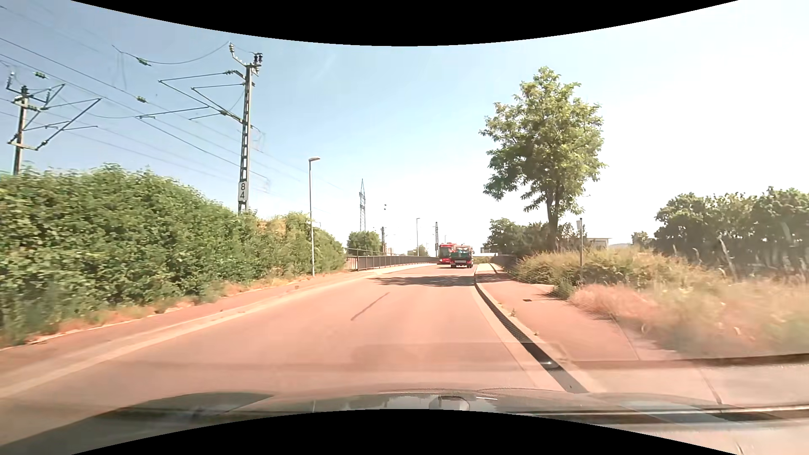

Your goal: Follow the waypoints while adhering to traffic rules and regulations

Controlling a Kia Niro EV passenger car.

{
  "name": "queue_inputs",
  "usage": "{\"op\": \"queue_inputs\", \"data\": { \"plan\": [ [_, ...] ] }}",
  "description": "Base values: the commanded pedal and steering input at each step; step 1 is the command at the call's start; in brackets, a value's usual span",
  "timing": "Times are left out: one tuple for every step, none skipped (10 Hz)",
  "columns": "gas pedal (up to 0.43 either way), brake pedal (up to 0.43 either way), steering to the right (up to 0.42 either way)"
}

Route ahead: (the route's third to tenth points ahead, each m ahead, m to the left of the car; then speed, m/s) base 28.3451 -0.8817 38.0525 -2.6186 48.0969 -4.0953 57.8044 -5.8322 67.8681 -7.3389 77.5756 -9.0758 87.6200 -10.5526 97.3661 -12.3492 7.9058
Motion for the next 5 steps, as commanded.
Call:
{"op": "queue_inputs", "data": {
  "plan": [
    [0.11, 0.0, 0.035],
    [0.11, 0.0, 0.035],
    [0.11, 0.0, 0.035],
    [0.11, 0.0, 0.035],
    [0.11, 0.0, 0.035]
  ]
}}
